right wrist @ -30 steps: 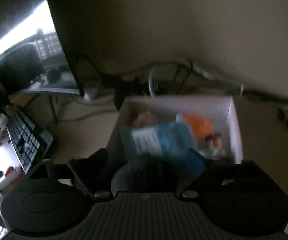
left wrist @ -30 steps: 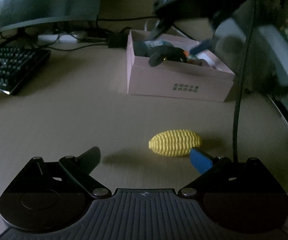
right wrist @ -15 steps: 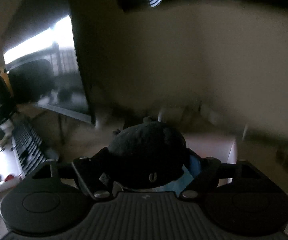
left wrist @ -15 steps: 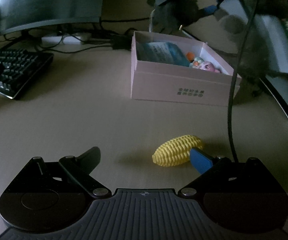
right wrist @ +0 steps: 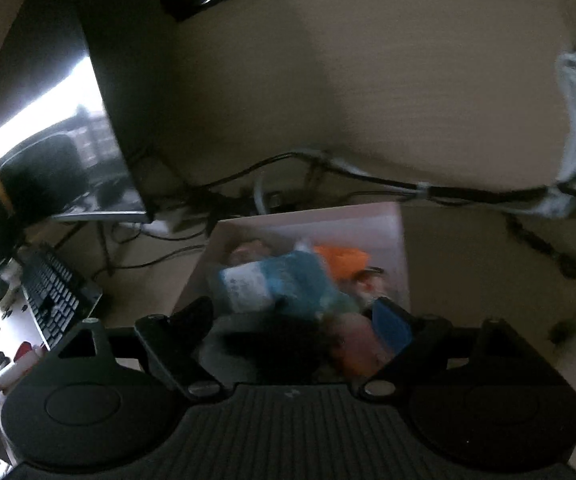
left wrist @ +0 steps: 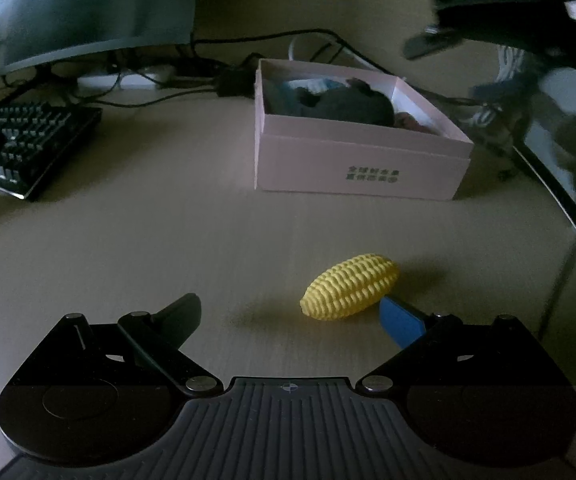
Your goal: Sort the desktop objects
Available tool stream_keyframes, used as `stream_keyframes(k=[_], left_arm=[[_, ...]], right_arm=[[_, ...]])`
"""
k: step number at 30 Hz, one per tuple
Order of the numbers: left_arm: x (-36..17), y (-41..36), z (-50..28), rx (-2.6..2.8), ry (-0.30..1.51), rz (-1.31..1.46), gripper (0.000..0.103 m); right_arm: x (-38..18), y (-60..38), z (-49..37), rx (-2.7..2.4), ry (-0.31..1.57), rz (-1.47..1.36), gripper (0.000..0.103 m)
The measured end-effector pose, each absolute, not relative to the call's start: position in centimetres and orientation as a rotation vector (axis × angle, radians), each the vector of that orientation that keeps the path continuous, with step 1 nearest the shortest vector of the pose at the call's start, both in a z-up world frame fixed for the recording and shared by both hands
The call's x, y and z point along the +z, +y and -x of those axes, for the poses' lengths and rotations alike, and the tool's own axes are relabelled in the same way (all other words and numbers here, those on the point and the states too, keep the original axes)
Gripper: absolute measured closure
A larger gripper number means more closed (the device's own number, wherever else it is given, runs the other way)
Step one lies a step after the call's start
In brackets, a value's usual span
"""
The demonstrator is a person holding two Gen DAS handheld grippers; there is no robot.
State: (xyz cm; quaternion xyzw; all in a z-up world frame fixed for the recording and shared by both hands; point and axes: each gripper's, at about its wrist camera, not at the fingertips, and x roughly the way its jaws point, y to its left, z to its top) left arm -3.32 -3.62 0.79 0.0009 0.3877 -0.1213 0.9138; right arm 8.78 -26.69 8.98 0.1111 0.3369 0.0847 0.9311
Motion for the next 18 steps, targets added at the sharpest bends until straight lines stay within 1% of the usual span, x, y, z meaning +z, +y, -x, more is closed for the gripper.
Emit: stream_keyframes(k=[1, 3, 6, 11, 13, 15, 18], left_arm=[[0.9, -3.5, 3.4, -0.247, 0.798, -0.008, 0.004], [1.2, -3.0, 3.8, -0.241, 0.799, -0.013, 0.004], [1.6, -2.0, 4.1, -0.210, 0.826, -0.009, 0.004], [2.1, -0.3, 4.1, -0.163, 0.880, 0.027, 0.003], [2.4, -0.2, 3.9, -0.194, 0.897, 0.068, 0.003], [2.6, -0.8, 3.9, -0.234, 0.899, 0.089, 0.003], [2.7, -2.7, 3.8, -0.286, 0.893, 0.068, 0.003]], right_arm=[[9.1, -26.9, -7.8, 0.161, 0.679, -0.207, 0.010], [9.2, -26.8, -5.5, 0.129, 0.654, -0.141, 0.000], [8.5, -25.6, -2.0, 0.140, 0.666, -0.025, 0.000], [4.5, -22.6, 2.6, 0.222, 0.756, 0.122, 0.000], [3.4, -21.7, 4.2, 0.218, 0.762, 0.162, 0.000], [2.8, -21.5, 5.8, 0.183, 0.749, 0.186, 0.000], [2.1, -22.1, 7.5, 0.124, 0.763, 0.141, 0.000]])
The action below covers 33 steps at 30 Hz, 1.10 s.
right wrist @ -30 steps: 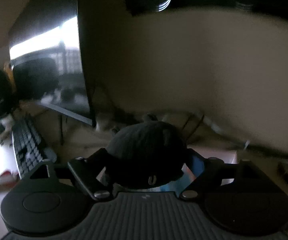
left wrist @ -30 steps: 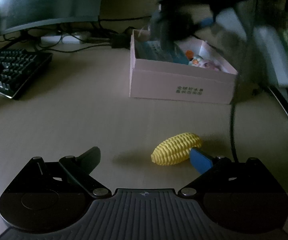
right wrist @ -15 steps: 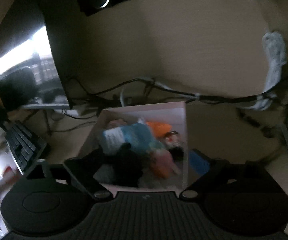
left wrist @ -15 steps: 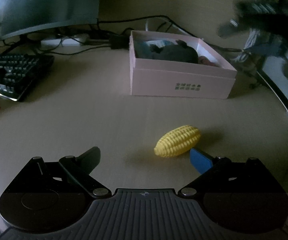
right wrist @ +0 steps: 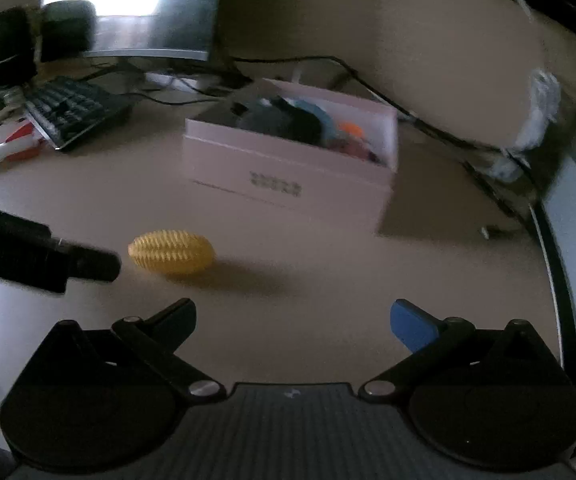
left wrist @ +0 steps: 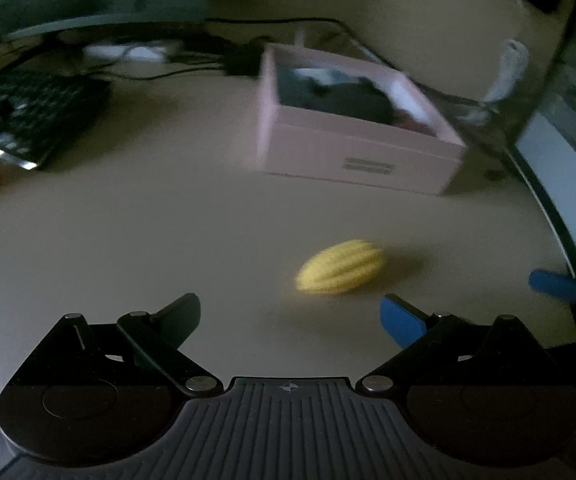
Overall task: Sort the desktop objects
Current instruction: 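Reach the right gripper to the yellow corn toy and close on it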
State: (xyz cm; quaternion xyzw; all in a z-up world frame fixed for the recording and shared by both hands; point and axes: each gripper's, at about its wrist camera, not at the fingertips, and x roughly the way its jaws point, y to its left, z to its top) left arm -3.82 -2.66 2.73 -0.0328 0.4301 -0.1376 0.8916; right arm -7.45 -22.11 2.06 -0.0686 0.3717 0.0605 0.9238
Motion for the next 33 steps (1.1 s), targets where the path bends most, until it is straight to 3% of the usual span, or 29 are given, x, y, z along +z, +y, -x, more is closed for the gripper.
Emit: stream_keyframes(k=[6, 16, 18, 22, 25, 27, 29, 33], left_arm=[[3.1, -4.0, 3.6, -0.279, 0.872, 0.018, 0.003], [3.5, 2.6, 4.7, -0.075, 0.886, 0.118, 0.003], [3.5, 3.5, 5.0, -0.049, 0.890, 0.135, 0.003], [3.4, 4.5, 5.5, -0.028, 0.895, 0.148, 0.003], [3.4, 4.8, 5.7, -0.023, 0.898, 0.152, 0.003], [3.3, 5.0, 5.7, -0.023, 0.898, 0.154, 0.003], [3.2, 5.1, 5.7, -0.027, 0.898, 0.155, 0.003], [3.1, 4.7, 5.4, -0.052, 0.898, 0.151, 0.003]], right_arm=[[1.3, -22.0, 9.1, 0.133, 0.775, 0.119, 0.000], [0.3, -17.7, 5.7, 0.232, 0.752, 0.087, 0.001], [0.3, -17.1, 4.6, 0.253, 0.765, 0.061, 0.008], [0.0, -15.7, 3.0, 0.265, 0.784, 0.054, 0.010], [-0.1, -15.0, 2.4, 0.267, 0.801, 0.057, 0.021], [-0.1, -14.6, 2.2, 0.270, 0.806, 0.064, 0.041], [0.1, -14.5, 2.3, 0.274, 0.808, 0.074, 0.053], [0.9, -15.2, 2.7, 0.275, 0.801, 0.081, 0.057]])
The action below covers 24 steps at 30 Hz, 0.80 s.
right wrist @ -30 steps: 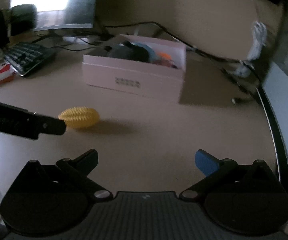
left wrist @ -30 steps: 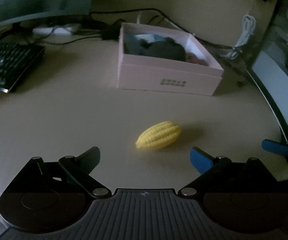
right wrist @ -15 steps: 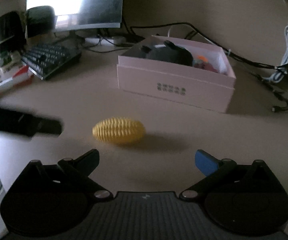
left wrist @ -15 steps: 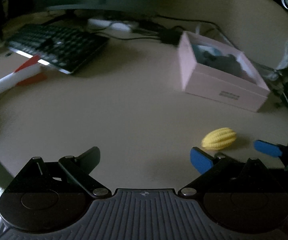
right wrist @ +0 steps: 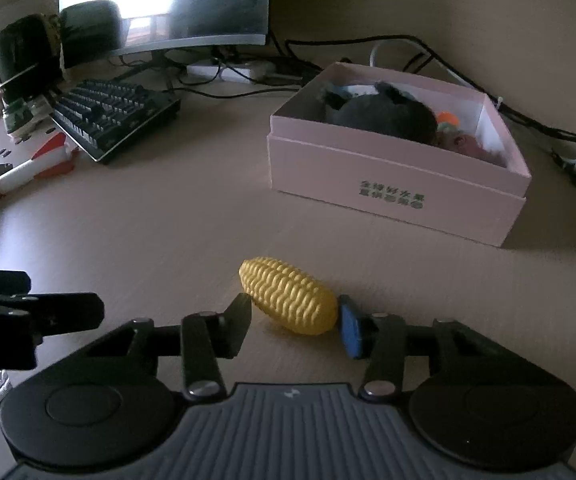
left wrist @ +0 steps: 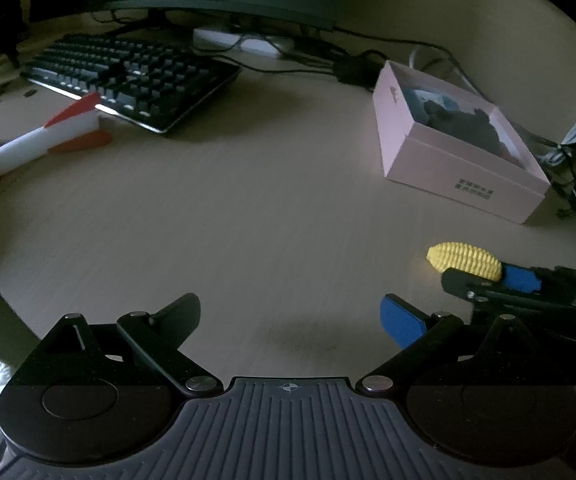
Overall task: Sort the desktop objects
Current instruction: 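Reach the right gripper to the yellow corn toy and close on it, then lift the corn toy with the right gripper and carry it over the pink box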
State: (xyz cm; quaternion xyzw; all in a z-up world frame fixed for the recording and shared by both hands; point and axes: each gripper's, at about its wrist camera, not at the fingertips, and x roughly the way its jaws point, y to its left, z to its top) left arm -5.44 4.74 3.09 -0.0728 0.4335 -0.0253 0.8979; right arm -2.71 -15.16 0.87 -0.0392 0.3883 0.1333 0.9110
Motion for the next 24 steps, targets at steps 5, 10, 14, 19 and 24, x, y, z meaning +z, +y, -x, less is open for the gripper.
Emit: stream_keyframes(k=[5, 10, 14, 19, 24], left_arm=[[2.9, 3.8, 4.8, -0.103, 0.895, 0.146, 0.003], [2.9, 2.2, 4.4, -0.184, 0.880, 0.130, 0.003], [3.2, 0.6, 4.3, -0.267, 0.854, 0.087, 0.003], [2.6, -1.4, 3.3, -0.318, 0.867, 0.052, 0.003], [2.3, -2.1, 2.7, -0.319, 0.887, 0.041, 0.003]], right_arm=[[2.2, -16.7, 3.8, 0.266, 0.787, 0.101, 0.075], [3.0, -17.9, 4.4, 0.246, 0.769, 0.156, 0.075], [2.5, -18.5, 4.4, 0.194, 0.768, 0.201, 0.069], [1.9, -20.4, 4.1, 0.145, 0.797, 0.146, 0.062], [1.5, -21.1, 3.5, 0.113, 0.773, 0.125, 0.053]])
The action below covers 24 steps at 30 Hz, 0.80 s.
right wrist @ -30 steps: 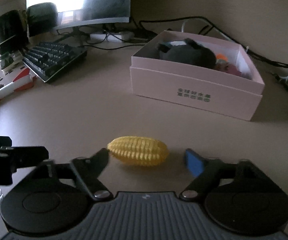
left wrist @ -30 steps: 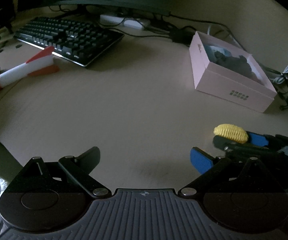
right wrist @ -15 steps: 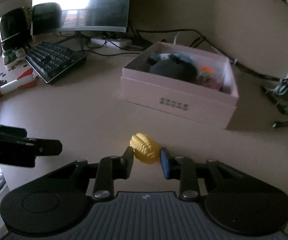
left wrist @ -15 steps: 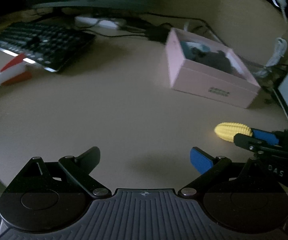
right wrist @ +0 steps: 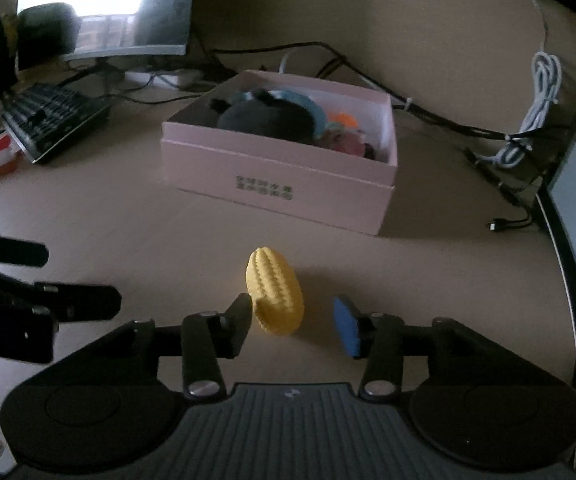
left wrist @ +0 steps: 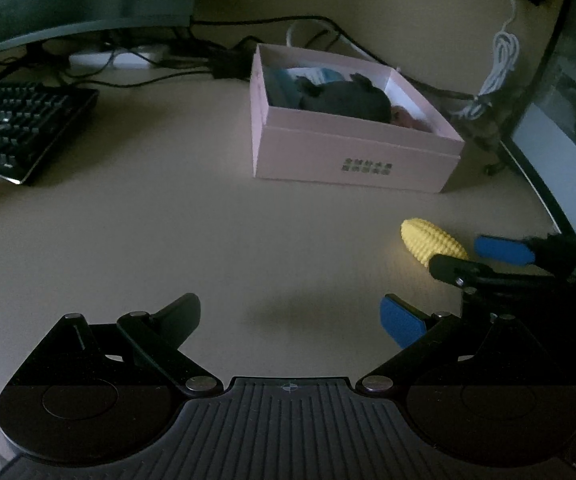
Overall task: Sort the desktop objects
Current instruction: 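Lift the corn toy with the right gripper and carry it over the pink box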
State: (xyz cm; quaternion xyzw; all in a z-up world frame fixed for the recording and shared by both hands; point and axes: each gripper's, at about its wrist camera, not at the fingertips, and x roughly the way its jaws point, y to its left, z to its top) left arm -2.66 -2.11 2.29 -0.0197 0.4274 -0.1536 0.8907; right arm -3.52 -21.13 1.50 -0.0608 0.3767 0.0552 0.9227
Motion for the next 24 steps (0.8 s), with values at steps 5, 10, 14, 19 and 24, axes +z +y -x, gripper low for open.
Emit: stream_keyframes(k=[5, 10, 14, 19, 24], left_arm=[[2.1, -2.2, 3.0, -0.313, 0.900, 0.038, 0.003], [2.5, -2.1, 3.4, -0.307, 0.906, 0.020, 0.003], [3.1, -2.2, 3.7, -0.316, 0.896, 0.012, 0.003], [3.8, -2.1, 3.9, -0.325, 0.868, 0.027, 0.003], [4.2, -2.0, 3.4, -0.311, 0.841, 0.052, 0.003]], right_arm=[[0.7, -20.4, 2.0, 0.149, 0.784, 0.156, 0.061], [1.5, -19.8, 2.3, 0.219, 0.824, 0.202, 0.073], [4.2, -20.0, 4.1, 0.272, 0.799, 0.238, 0.073], [9.1, -20.9, 4.5, 0.245, 0.694, 0.231, 0.073], [14.5, -21.5, -0.1, 0.140, 0.481, 0.202, 0.073]])
